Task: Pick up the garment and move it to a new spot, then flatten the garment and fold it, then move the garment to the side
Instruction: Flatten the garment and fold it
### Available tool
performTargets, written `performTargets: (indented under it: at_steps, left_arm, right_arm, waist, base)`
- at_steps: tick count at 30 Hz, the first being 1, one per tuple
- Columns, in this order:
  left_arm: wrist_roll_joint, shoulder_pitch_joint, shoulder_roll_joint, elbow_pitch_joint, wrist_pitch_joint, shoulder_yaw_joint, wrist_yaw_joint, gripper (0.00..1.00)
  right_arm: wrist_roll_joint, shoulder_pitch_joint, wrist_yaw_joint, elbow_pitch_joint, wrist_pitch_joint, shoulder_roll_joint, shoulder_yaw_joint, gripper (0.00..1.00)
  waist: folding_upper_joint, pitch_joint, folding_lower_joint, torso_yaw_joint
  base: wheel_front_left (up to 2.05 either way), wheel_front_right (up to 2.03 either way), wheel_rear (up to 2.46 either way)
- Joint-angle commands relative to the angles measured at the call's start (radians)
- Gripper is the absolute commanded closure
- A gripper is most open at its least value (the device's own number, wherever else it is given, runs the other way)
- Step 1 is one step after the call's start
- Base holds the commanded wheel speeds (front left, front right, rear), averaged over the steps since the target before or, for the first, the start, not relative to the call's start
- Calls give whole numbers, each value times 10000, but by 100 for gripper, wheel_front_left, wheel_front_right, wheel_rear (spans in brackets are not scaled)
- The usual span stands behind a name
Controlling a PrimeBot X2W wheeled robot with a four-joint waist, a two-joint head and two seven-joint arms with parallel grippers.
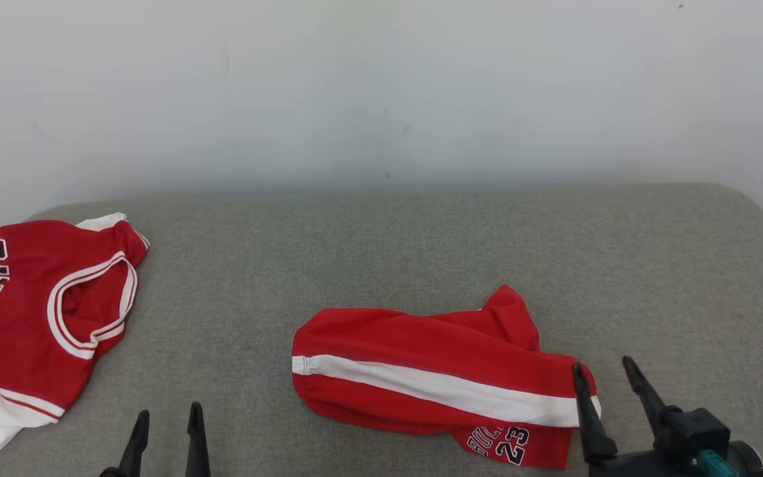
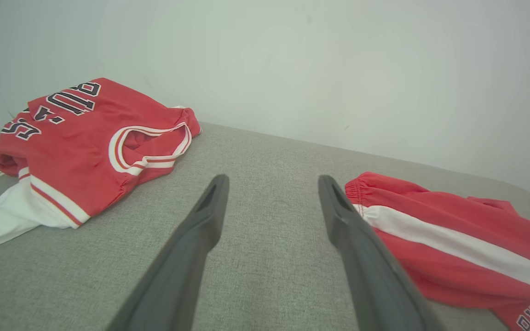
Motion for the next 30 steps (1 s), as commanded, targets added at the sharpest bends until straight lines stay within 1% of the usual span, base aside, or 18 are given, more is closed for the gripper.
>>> performTargets:
  at_steps: [1,10,25,30]
  left_arm:
    - [85,-70,-3,105,-8,-42,-46,0]
    - [257,-497,24,869,-8,-234,-334,0]
    - [241,-446,18,1082,-8,-86,-416,0]
    - [174,-887,27,1534,-1,-373,-620,0]
  right_arm:
    - [51,98,-26,182,-46,-29,138,0]
    - [134,180,-26,717,68,-34,147,0]
    - [255,85,-26,853,77,-12,135,0]
    - [486,-110,-26,1008,309,-6,130,0]
  waist:
    - [0,-122,1,-45]
    - [0,-354,1,-211]
    - [0,-224,1,-395]
    - [0,-49,1,-430]
  base:
    - [0,0,0]
    - [0,0,0]
    - [0,0,0]
    - [0,0,0]
